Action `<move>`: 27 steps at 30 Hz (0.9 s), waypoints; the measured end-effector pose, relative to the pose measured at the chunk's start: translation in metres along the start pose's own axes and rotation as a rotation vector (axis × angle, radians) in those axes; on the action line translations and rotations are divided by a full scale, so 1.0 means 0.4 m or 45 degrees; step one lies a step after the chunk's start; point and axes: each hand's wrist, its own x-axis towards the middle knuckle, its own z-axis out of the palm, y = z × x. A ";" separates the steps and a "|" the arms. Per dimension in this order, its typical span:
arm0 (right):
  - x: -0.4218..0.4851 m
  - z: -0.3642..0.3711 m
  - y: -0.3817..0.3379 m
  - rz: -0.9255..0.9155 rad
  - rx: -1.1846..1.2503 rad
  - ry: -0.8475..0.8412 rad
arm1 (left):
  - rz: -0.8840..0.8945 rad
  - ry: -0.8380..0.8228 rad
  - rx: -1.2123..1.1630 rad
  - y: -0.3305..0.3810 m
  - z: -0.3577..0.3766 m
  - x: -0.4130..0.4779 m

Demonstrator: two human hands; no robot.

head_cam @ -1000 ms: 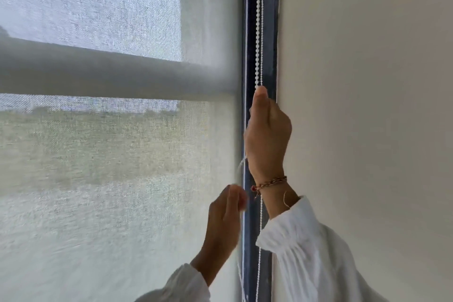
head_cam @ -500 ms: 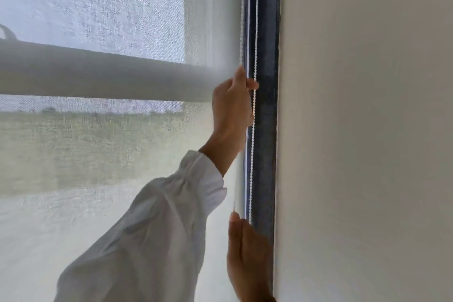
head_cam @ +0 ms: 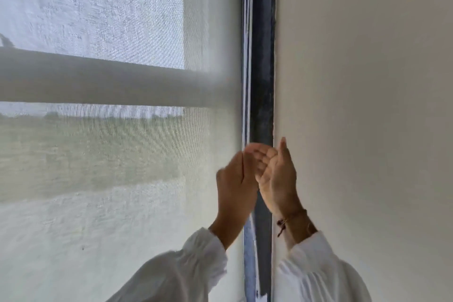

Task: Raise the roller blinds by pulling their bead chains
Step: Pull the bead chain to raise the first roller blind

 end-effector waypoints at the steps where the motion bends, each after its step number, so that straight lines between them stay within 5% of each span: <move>1: 0.017 0.000 -0.020 -0.017 0.016 -0.016 | 0.004 -0.045 0.017 -0.026 -0.002 -0.037; 5: 0.057 0.029 -0.120 -0.091 -0.020 -0.153 | 0.077 -0.244 0.187 -0.131 -0.006 -0.177; 9: 0.063 0.078 -0.159 -0.290 -0.272 0.165 | 0.029 -0.382 0.192 -0.165 0.002 -0.228; 14: 0.046 0.093 -0.131 -0.753 -0.491 0.417 | -0.601 -0.453 -0.313 -0.133 0.029 -0.169; 17: 0.037 0.088 -0.122 -0.898 -0.593 0.465 | -0.762 -0.473 -0.443 -0.124 0.033 -0.098; 27: -0.144 -0.031 0.163 -0.809 -0.945 0.378 | -0.737 -0.320 -1.041 0.061 0.038 0.177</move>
